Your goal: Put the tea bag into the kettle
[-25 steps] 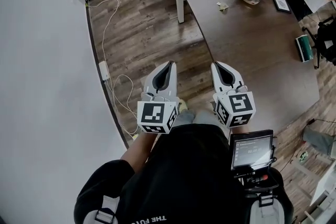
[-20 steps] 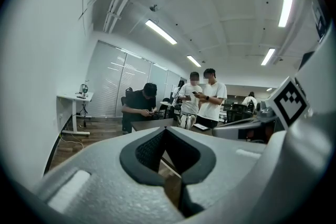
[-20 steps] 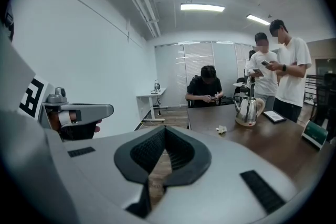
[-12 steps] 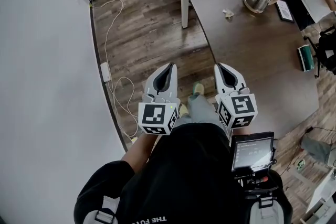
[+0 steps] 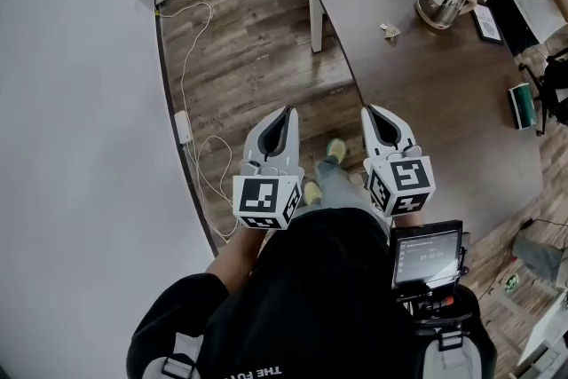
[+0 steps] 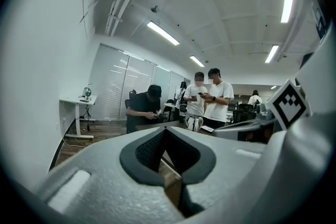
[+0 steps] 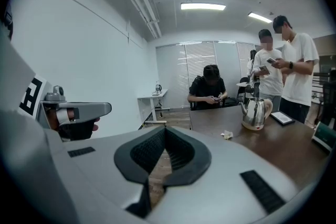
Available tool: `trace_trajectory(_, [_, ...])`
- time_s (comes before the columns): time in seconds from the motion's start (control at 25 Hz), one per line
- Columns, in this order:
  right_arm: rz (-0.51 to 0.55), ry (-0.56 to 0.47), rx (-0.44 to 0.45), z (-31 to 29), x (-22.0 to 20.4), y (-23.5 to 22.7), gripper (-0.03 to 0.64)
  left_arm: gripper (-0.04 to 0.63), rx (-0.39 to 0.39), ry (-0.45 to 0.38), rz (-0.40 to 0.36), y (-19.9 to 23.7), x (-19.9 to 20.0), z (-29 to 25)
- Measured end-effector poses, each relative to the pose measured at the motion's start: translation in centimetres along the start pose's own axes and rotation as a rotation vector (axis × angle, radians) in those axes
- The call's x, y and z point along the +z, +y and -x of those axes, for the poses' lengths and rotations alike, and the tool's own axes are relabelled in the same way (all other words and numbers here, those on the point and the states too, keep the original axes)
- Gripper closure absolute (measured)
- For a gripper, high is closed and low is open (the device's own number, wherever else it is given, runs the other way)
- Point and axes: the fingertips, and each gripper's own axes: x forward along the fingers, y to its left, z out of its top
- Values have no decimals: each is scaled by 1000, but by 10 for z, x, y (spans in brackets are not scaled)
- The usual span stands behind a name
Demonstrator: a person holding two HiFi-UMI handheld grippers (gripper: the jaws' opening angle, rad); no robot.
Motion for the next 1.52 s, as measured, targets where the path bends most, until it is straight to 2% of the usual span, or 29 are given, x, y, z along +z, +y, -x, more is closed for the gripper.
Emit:
trace_trajectory(0.52, [-11,-12,-2,-49,21,-37,612,594,-11,3,-31,12,15,-58])
trace_trajectory(1.16, [-57,8,-32,-118,50,-93,612,593,-16,46,-28,41,38,-149])
trace_trajectory(1.32, [-57,6,-48,-129,55,-107,612,593,-23,61,-36,43,41,-167])
trace_trajectory(1.52, [-107,-6,-43,-135,64,-123,612,593,-53,78,-47,35,50,-190])
